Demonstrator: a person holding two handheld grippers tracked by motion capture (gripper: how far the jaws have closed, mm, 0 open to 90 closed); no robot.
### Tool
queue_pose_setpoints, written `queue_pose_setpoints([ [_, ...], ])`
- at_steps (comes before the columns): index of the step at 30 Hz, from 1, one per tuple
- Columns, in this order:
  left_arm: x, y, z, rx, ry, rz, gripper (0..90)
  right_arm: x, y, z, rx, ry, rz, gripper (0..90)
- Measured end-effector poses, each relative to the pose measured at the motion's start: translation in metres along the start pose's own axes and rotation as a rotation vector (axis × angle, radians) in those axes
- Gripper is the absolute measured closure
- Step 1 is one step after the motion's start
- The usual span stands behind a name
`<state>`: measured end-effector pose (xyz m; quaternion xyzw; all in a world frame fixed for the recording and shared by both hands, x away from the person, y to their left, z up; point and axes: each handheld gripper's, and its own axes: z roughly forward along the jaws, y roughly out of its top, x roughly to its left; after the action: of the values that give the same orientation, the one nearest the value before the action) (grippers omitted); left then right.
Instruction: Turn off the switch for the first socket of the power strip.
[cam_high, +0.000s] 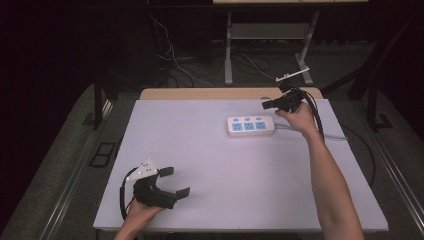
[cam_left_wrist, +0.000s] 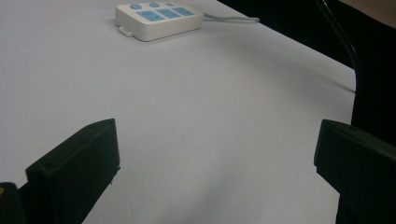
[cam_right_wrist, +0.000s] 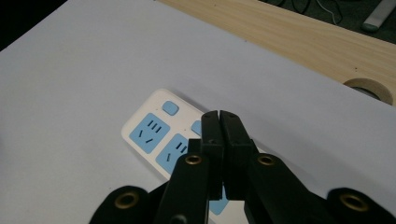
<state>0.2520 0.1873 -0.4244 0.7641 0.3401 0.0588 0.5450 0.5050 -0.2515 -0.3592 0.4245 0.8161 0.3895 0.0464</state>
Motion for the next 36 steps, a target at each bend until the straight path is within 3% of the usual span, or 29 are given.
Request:
queue_pose_setpoints([
  [5, 0.0, 0.0, 0.0, 0.002, 0.0, 0.001, 0.0, -0.004, -0.002, 0.007, -0.002, -0.027, 0.018, 89.6],
  [14, 0.001, 0.0, 0.0, 0.003, 0.001, 0.002, 0.0, -0.009, -0.005, 0.016, -0.027, -0.033, 0.038, 89.7],
  [36, 0.002, 0.0, 0.0, 0.006, 0.003, 0.007, 0.0, -0.011, -0.015, 0.049, 0.022, -0.046, 0.076, 89.7],
])
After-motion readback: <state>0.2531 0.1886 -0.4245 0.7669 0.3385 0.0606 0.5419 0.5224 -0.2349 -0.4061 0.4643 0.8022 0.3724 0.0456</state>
